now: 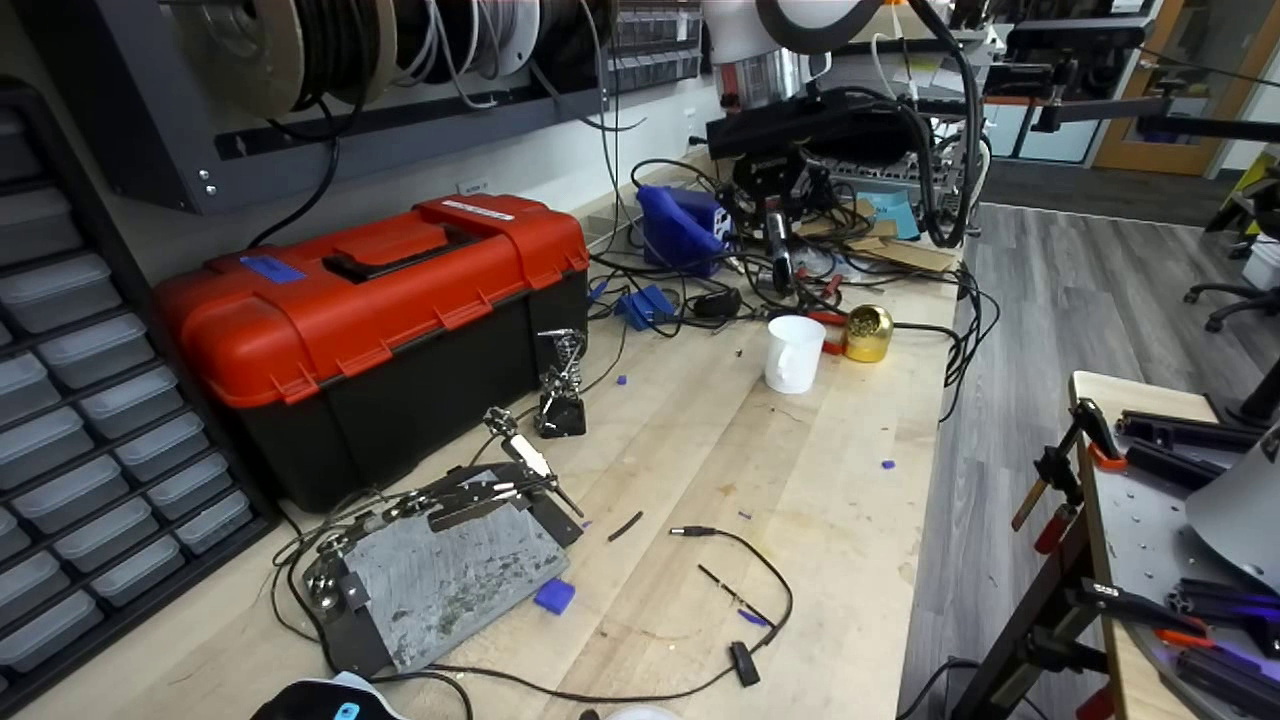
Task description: Put the marker in the white cup
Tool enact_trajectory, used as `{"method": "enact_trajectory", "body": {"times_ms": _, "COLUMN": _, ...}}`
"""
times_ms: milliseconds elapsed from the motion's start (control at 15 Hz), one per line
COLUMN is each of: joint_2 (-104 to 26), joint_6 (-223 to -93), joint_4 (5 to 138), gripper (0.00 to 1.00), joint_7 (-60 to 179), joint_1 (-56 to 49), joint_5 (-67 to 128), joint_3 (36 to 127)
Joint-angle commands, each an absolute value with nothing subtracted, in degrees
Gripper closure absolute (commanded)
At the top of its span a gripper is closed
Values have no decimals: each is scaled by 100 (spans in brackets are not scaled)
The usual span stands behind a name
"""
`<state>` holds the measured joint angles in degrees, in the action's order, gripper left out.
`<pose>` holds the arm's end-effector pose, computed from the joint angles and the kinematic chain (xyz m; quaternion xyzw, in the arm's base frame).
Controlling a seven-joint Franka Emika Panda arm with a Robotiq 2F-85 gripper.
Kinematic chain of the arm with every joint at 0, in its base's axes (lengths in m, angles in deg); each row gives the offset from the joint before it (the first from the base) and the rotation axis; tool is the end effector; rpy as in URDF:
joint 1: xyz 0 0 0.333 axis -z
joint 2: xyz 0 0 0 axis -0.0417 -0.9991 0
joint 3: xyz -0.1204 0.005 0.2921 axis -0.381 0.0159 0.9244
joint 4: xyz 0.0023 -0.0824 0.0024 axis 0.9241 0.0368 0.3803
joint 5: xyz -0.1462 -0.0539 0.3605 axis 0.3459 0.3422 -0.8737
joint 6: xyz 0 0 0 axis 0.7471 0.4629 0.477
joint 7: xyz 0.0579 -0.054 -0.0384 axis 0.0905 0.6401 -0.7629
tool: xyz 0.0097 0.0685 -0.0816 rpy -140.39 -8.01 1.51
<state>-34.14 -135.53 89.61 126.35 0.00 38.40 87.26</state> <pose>0.5816 -0.0216 0.3706 0.8269 -0.5489 -0.0243 0.1195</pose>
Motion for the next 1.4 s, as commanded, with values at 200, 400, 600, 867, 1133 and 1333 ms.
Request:
{"method": "enact_trajectory", "body": {"times_ms": 200, "joint_2": -3387, "joint_6": -13397, "joint_4": 9054, "gripper": 96, "joint_7": 12925, "joint_1": -314, "joint_5": 4106, "joint_3": 8370}}
{"method": "enact_trajectory", "body": {"times_ms": 400, "joint_2": -3347, "joint_6": -13343, "joint_4": 9156, "gripper": 96, "joint_7": 13172, "joint_1": -364, "joint_5": 4324, "joint_3": 8255}}
{"method": "enact_trajectory", "body": {"times_ms": 600, "joint_2": -3332, "joint_6": -13299, "joint_4": 9249, "gripper": 96, "joint_7": 13473, "joint_1": -422, "joint_5": 4593, "joint_3": 8210}}
{"method": "enact_trajectory", "body": {"times_ms": 867, "joint_2": -3340, "joint_6": -13290, "joint_4": 9354, "gripper": 96, "joint_7": 13861, "joint_1": -528, "joint_5": 4855, "joint_3": 8232}}
{"method": "enact_trajectory", "body": {"times_ms": 1133, "joint_2": -3383, "joint_6": -13180, "joint_4": 9394, "gripper": 96, "joint_7": 14300, "joint_1": -674, "joint_5": 5104, "joint_3": 8265}}
{"method": "enact_trajectory", "body": {"times_ms": 1333, "joint_2": -3418, "joint_6": -13018, "joint_4": 9425, "gripper": 96, "joint_7": 14624, "joint_1": -782, "joint_5": 5275, "joint_3": 8295}}
